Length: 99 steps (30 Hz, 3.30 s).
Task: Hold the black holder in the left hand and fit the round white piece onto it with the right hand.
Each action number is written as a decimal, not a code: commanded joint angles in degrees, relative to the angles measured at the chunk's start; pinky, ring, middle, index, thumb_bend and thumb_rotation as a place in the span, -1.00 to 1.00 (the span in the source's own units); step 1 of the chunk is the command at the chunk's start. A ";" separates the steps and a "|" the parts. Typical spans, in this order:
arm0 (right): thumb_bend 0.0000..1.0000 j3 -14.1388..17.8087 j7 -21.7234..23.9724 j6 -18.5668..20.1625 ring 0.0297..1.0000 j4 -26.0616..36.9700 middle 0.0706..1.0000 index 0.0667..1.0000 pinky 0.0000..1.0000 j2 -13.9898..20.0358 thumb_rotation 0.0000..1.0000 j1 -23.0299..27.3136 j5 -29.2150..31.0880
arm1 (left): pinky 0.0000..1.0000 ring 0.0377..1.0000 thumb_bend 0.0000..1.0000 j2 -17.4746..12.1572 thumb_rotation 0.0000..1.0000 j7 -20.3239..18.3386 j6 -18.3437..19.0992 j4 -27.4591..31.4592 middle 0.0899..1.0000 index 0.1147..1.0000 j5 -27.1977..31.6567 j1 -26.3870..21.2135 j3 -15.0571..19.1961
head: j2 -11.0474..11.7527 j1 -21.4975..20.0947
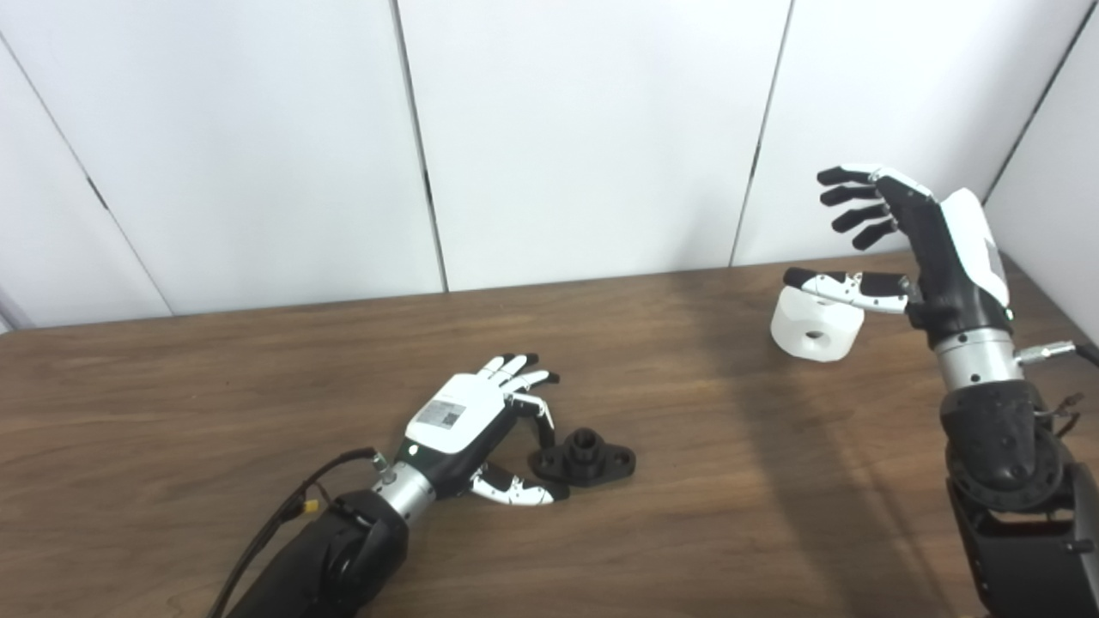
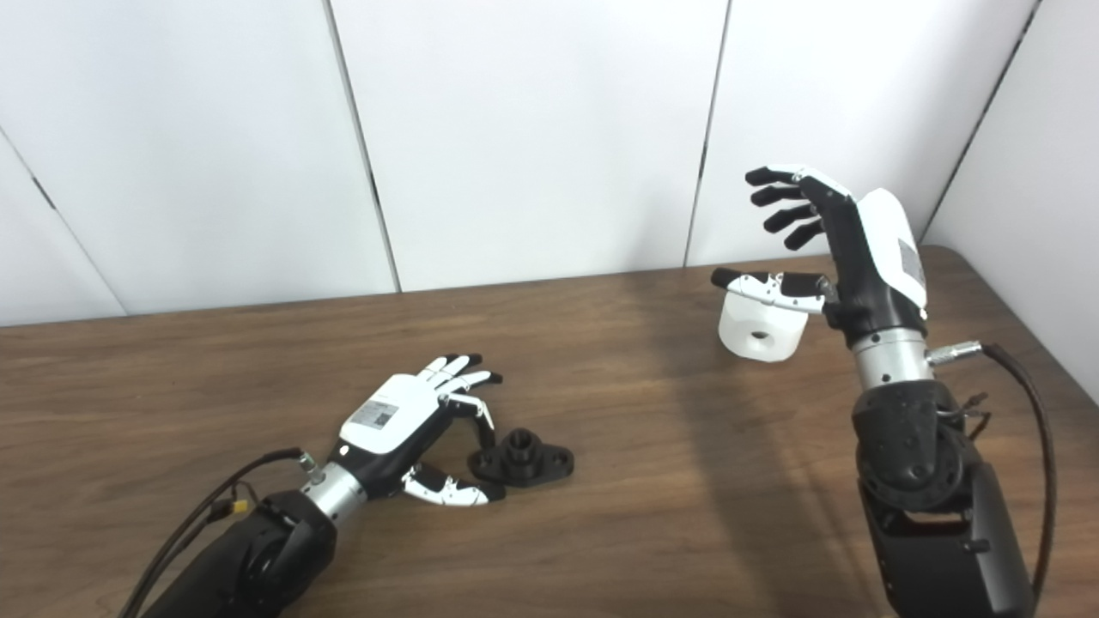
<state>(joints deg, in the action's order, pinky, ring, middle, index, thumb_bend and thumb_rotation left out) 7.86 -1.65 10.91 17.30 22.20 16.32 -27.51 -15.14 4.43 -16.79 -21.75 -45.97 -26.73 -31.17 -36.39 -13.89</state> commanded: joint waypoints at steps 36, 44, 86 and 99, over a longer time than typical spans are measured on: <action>0.17 1.26 -0.61 -1.15 0.11 2.15 0.29 0.37 -0.10 1.53 -0.65 1.91 -0.26 | 0.97 0.84 0.05 -0.58 -0.87 -4.14 -0.82 -3.16 0.65 -0.17 -0.43 -0.87 -1.99 | -0.47 -1.39; 0.21 0.20 3.53 4.47 0.21 2.81 0.37 0.43 -0.02 3.57 -0.47 2.61 -2.98 | 0.93 0.81 0.05 -2.05 -0.87 -4.24 -2.20 -3.11 0.64 -0.17 0.74 -0.62 -1.66 | 1.72 -9.80; 0.85 -10.31 26.18 15.72 0.81 -11.46 0.86 0.75 0.46 16.75 -0.33 11.01 -15.74 | 0.70 0.71 0.05 -4.51 -0.89 -5.51 -5.51 -3.82 0.59 -0.17 2.79 -0.12 -1.21 | 8.70 -19.51; 0.81 -12.66 25.13 15.40 0.77 -19.94 0.85 0.73 0.53 16.49 -0.37 14.05 -14.98 | 0.68 0.70 0.05 -4.51 -0.89 -4.55 -5.99 -4.76 0.59 -0.17 1.73 -0.13 -1.67 | 9.14 -18.73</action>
<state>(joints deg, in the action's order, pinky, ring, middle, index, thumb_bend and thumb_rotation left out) -5.25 25.23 26.60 -3.04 37.18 27.12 -42.17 -17.72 2.47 -23.05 -24.69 -41.28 -27.99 -31.30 -27.25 -32.61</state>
